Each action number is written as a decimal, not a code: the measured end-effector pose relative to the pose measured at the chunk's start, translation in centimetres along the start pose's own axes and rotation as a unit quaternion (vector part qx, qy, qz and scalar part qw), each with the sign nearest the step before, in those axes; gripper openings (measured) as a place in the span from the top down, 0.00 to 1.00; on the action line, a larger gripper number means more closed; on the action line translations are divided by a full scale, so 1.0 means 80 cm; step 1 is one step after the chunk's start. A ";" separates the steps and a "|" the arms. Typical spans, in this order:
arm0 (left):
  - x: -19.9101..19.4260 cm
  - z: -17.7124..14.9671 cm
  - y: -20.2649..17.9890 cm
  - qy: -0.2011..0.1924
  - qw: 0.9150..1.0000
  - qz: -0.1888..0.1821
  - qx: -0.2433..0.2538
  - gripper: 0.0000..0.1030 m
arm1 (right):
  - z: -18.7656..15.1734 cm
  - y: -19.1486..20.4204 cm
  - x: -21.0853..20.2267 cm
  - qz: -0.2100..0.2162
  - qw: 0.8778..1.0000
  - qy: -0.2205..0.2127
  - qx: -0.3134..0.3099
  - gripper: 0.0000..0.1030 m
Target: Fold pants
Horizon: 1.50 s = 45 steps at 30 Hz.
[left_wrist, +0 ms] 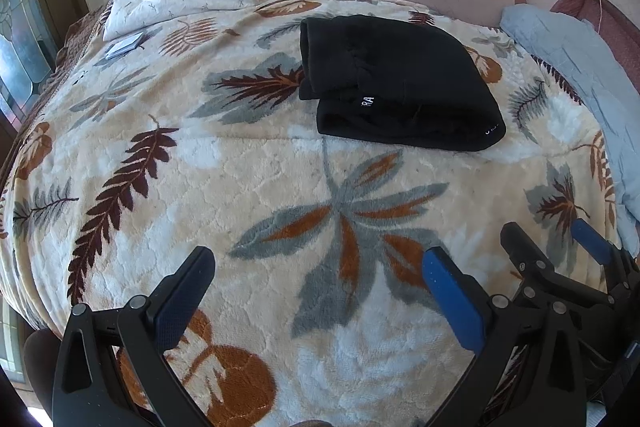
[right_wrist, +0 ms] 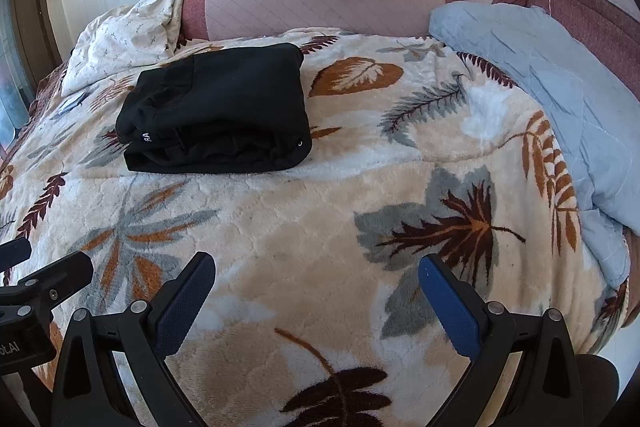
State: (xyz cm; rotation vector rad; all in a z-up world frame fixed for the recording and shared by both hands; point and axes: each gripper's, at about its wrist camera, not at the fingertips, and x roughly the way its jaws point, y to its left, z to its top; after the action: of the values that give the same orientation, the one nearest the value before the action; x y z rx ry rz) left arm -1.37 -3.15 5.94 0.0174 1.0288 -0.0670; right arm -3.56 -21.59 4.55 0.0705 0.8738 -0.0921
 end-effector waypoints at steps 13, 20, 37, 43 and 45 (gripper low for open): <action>0.004 0.000 0.003 0.006 1.000 0.000 0.000 0.00 | -0.005 0.001 0.003 0.000 1.000 0.003 0.000 0.00; 0.004 0.000 0.004 0.006 1.000 0.000 0.001 0.00 | -0.004 0.000 0.004 0.000 1.000 0.003 0.000 0.00; -0.009 0.002 0.006 -0.007 1.000 -0.008 -0.004 0.00 | 0.001 0.005 -0.012 -0.009 1.000 -0.011 -0.007 0.00; -0.025 0.000 0.011 -0.022 1.000 -0.013 -0.007 0.00 | 0.005 0.010 -0.028 -0.018 0.999 -0.025 -0.014 0.00; -0.030 -0.001 0.013 -0.026 1.000 -0.015 -0.007 0.00 | 0.007 0.010 -0.033 -0.020 0.999 -0.029 -0.015 0.00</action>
State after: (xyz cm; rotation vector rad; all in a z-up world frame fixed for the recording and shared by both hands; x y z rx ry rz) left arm -2.59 -2.03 7.91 -0.0125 0.9781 -0.0863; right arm -4.73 -20.74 6.93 0.0215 0.8181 -0.1184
